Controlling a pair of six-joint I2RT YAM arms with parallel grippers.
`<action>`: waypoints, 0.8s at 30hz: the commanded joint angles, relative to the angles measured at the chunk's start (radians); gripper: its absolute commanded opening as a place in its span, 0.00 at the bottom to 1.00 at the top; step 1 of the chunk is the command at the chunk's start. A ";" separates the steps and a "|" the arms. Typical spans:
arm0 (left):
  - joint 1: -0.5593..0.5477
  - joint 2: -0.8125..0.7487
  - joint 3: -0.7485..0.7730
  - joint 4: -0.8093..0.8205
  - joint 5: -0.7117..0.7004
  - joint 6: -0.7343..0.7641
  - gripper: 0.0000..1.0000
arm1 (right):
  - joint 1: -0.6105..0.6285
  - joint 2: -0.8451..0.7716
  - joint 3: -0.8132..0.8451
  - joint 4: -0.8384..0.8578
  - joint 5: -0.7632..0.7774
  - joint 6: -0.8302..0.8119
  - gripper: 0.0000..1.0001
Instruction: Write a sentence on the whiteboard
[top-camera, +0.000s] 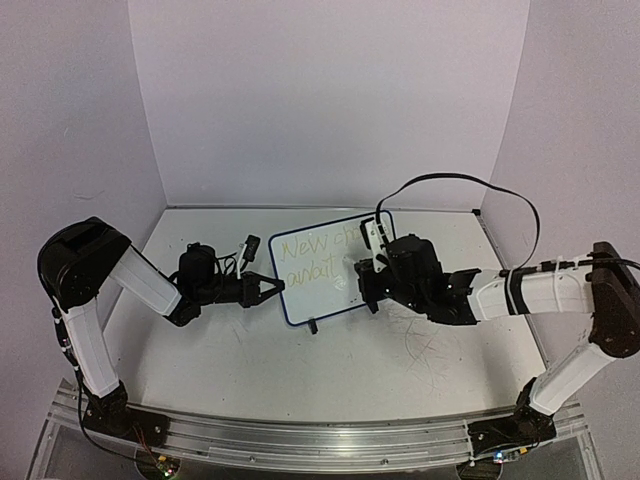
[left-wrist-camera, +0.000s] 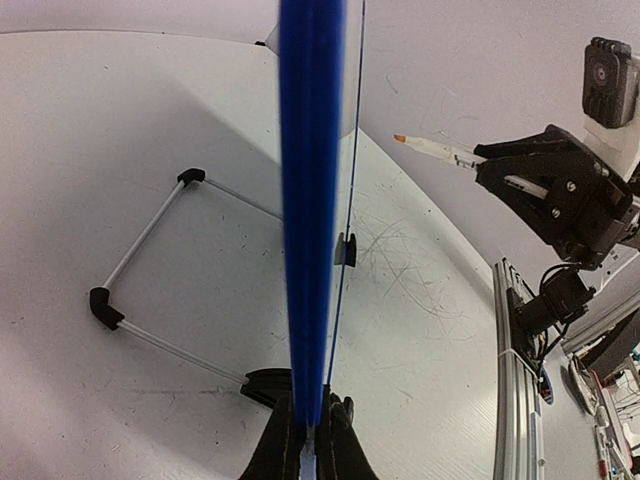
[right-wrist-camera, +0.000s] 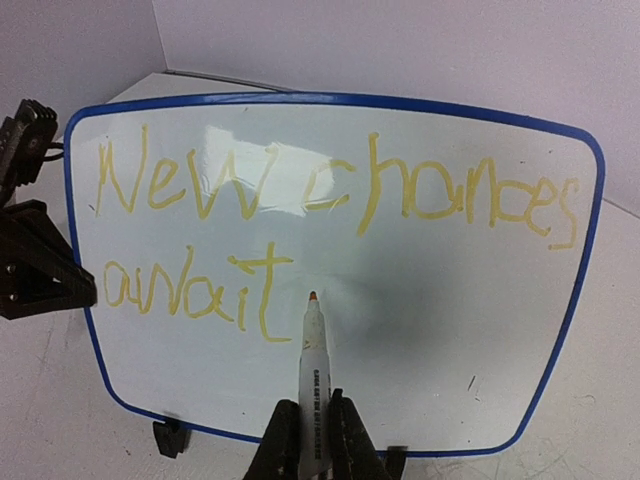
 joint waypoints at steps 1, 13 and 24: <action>-0.010 -0.005 0.032 -0.063 -0.017 0.018 0.00 | -0.001 -0.018 0.008 0.036 -0.058 0.000 0.00; -0.011 -0.015 0.024 -0.069 -0.020 0.024 0.00 | -0.002 0.060 0.035 0.006 -0.037 0.032 0.00; -0.010 -0.017 0.022 -0.073 -0.021 0.026 0.00 | -0.002 0.114 0.062 -0.019 0.027 0.040 0.00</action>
